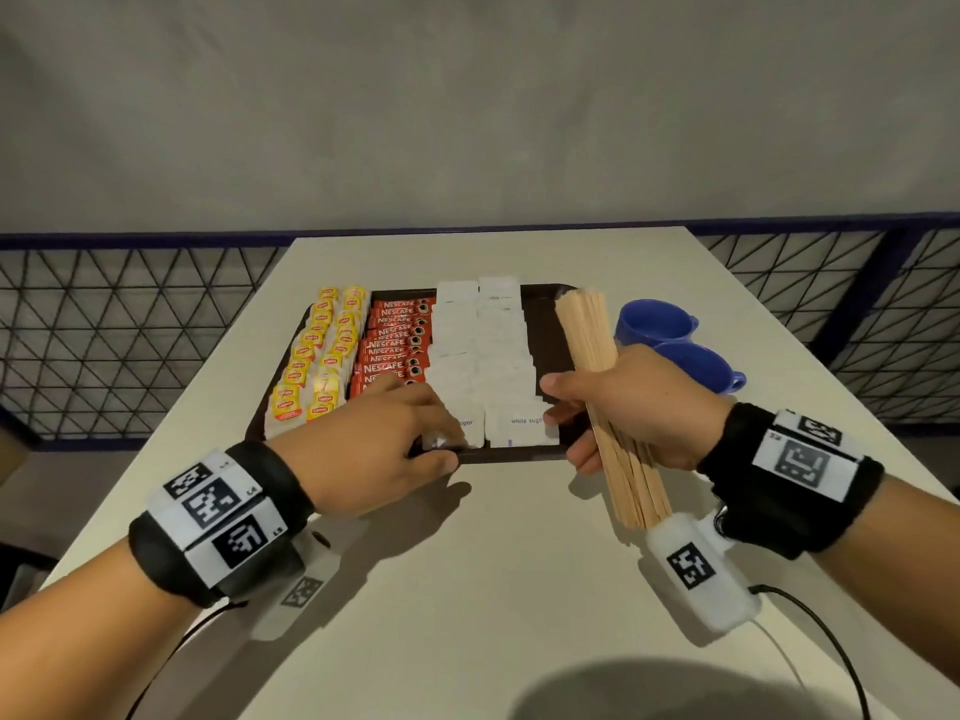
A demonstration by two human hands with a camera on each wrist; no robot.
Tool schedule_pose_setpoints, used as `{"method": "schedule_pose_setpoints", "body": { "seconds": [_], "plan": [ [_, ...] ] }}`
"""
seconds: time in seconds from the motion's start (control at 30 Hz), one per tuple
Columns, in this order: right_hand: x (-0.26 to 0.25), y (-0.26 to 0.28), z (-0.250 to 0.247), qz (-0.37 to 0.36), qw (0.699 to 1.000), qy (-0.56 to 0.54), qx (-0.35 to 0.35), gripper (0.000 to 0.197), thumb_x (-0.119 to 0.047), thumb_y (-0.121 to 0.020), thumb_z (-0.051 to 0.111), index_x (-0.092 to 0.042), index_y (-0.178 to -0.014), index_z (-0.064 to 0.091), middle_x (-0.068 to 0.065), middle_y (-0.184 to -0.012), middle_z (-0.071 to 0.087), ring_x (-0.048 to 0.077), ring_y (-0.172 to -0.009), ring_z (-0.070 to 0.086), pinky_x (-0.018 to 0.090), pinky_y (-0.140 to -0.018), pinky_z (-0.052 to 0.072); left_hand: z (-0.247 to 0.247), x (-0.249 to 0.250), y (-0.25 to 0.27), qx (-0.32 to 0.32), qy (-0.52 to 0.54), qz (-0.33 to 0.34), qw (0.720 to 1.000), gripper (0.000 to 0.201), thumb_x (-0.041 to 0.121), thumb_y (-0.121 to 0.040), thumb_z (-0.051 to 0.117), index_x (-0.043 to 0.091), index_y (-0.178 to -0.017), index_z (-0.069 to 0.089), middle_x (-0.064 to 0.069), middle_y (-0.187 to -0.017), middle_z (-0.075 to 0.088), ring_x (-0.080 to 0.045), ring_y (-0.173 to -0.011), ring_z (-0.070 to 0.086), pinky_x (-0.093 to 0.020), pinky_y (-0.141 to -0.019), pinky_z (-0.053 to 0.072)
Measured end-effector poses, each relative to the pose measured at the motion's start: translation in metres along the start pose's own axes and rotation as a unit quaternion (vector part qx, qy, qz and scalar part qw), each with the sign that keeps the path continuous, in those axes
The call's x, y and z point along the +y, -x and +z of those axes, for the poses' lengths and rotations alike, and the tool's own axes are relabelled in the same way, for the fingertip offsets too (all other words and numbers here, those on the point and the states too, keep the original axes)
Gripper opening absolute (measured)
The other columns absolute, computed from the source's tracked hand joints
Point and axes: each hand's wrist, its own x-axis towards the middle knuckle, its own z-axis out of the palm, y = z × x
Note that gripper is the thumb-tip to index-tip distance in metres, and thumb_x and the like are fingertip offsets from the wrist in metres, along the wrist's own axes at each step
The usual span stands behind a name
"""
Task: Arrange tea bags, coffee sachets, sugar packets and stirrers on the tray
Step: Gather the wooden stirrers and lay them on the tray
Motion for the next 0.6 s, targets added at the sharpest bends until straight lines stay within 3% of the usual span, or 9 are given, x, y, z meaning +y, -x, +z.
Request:
{"method": "schedule_pose_setpoints", "body": {
  "seconds": [0.17, 0.3, 0.4, 0.47, 0.53, 0.6],
  "plan": [
    [0.006, -0.003, 0.008, 0.026, 0.998, 0.057, -0.009, 0.030, -0.031, -0.097, 0.072, -0.004, -0.103, 0.059, 0.009, -0.101, 0.078, 0.029, -0.061, 0.075, 0.048, -0.067, 0.066, -0.004, 0.013, -0.002, -0.068, -0.047, -0.010, 0.997, 0.044, 0.060, -0.104, 0.037, 0.040, -0.135, 0.059, 0.014, -0.128, 0.050, -0.012, -0.115, 0.036, -0.029, -0.103, 0.033],
    [0.010, -0.006, 0.010, 0.031, 0.998, 0.057, -0.015, 0.030, -0.033, -0.097, 0.072, -0.005, -0.103, 0.062, 0.006, -0.101, 0.078, 0.028, -0.063, 0.075, 0.049, -0.071, 0.066, -0.006, 0.019, 0.000, -0.073, -0.036, -0.006, 0.997, 0.036, 0.049, -0.107, 0.041, 0.036, -0.133, 0.061, 0.012, -0.128, 0.052, -0.006, -0.112, 0.035, -0.022, -0.099, 0.026],
    [0.006, -0.009, 0.006, -0.023, 0.999, 0.021, 0.009, 0.038, -0.038, -0.095, 0.073, -0.001, -0.105, 0.068, 0.011, -0.089, 0.079, 0.029, -0.066, 0.075, 0.051, -0.074, 0.066, -0.011, 0.017, 0.002, -0.029, 0.017, -0.019, 0.999, 0.042, 0.055, -0.103, 0.046, 0.036, -0.139, 0.058, 0.015, -0.129, 0.053, -0.009, -0.119, 0.040, -0.030, -0.107, 0.036],
    [-0.003, -0.006, 0.004, -0.078, 0.996, -0.045, 0.019, 0.039, -0.039, -0.094, 0.073, -0.002, -0.100, 0.068, 0.011, -0.076, 0.073, 0.025, -0.062, 0.069, 0.053, -0.080, 0.065, -0.015, 0.022, 0.000, 0.036, 0.089, -0.013, 0.995, 0.052, 0.060, -0.098, 0.052, 0.034, -0.143, 0.055, 0.017, -0.126, 0.058, -0.004, -0.117, 0.050, -0.030, -0.102, 0.045],
    [-0.015, 0.002, 0.006, -0.163, 0.982, -0.096, 0.015, 0.033, -0.040, -0.093, 0.073, -0.008, -0.092, 0.065, 0.007, -0.070, 0.065, 0.020, -0.061, 0.064, 0.049, -0.080, 0.063, -0.019, 0.037, -0.005, 0.082, 0.192, -0.010, 0.978, 0.060, 0.057, -0.092, 0.066, 0.035, -0.145, 0.051, 0.020, -0.121, 0.061, 0.001, -0.110, 0.058, -0.024, -0.093, 0.051],
    [-0.027, 0.012, 0.013, -0.252, 0.962, -0.108, 0.014, 0.030, -0.038, -0.092, 0.071, -0.011, -0.085, 0.062, 0.006, -0.068, 0.061, 0.021, -0.063, 0.063, 0.043, -0.075, 0.063, -0.016, 0.053, -0.012, 0.088, 0.316, -0.004, 0.945, 0.071, 0.050, -0.083, 0.081, 0.036, -0.144, 0.048, 0.017, -0.120, 0.064, -0.002, -0.109, 0.064, -0.028, -0.093, 0.056]
  ]
}}
